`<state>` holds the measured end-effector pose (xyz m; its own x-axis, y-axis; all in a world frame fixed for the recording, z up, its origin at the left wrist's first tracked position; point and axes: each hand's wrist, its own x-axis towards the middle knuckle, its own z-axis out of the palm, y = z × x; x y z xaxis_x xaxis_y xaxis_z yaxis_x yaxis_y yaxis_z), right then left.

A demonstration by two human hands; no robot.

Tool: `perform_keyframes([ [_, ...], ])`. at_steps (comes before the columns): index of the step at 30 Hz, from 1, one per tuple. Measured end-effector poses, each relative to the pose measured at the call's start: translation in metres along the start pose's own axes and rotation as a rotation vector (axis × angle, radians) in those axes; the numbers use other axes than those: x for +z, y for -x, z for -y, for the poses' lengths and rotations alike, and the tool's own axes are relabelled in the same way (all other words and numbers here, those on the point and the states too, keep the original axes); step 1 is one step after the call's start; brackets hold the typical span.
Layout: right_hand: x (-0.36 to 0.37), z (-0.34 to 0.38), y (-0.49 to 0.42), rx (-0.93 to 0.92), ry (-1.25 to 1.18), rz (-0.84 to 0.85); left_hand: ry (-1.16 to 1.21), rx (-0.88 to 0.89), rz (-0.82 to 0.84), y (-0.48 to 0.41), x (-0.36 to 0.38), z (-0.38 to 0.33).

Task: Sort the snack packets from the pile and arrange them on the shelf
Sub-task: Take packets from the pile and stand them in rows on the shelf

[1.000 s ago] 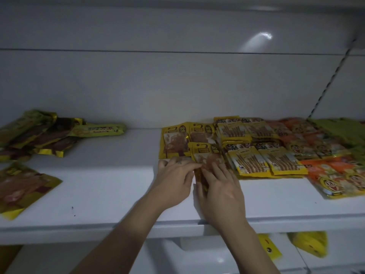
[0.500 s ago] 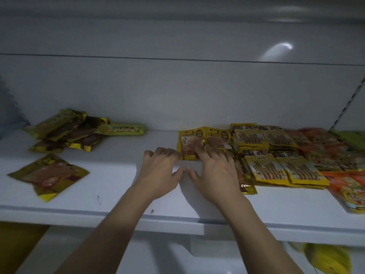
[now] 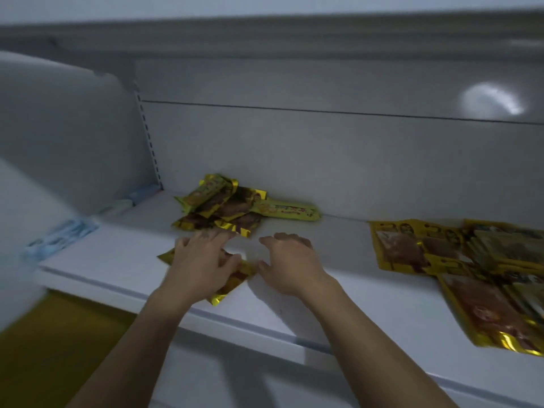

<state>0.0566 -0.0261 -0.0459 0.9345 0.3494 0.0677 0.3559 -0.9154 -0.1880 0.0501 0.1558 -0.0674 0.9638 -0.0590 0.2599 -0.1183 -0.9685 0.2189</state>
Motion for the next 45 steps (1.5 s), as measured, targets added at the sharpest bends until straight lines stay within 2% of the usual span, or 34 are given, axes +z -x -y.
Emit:
perform_keyframes([
  [5,0.02,0.048,-0.025,-0.013,-0.024,0.042,0.008,-0.115,-0.013,0.004,-0.006,0.057],
  [10,0.032,0.068,-0.038,-0.013,0.041,0.124,-0.013,-0.05,0.076,0.011,-0.005,0.074],
  [16,0.046,0.073,-0.025,0.106,-0.081,-0.044,0.068,0.071,0.084,0.004,0.006,0.079],
  [21,0.043,0.065,-0.012,0.291,-0.251,-0.106,0.038,0.153,0.212,-0.003,0.005,0.072],
  [24,0.038,0.047,0.004,0.417,-0.305,-0.142,-0.051,0.14,0.145,-0.004,-0.002,0.05],
  [27,0.032,0.026,0.024,0.51,-0.315,-0.192,0.062,0.15,0.07,0.005,-0.003,0.011],
  [31,0.027,-0.003,0.055,0.562,-0.422,-0.288,0.157,0.189,0.14,0.017,0.011,-0.042],
  [36,0.013,-0.043,0.091,0.608,-0.541,-0.51,0.226,0.262,0.19,0.025,0.023,-0.103],
  [38,0.008,-0.061,0.106,0.631,-0.621,-0.586,0.307,0.264,0.204,0.027,0.026,-0.125],
  [42,-0.001,-0.093,0.132,0.662,-0.677,-0.702,0.646,0.213,0.231,0.031,0.031,-0.17],
  [45,-0.007,-0.113,0.147,0.656,-0.686,-0.762,0.78,0.168,0.216,0.033,0.041,-0.199],
])
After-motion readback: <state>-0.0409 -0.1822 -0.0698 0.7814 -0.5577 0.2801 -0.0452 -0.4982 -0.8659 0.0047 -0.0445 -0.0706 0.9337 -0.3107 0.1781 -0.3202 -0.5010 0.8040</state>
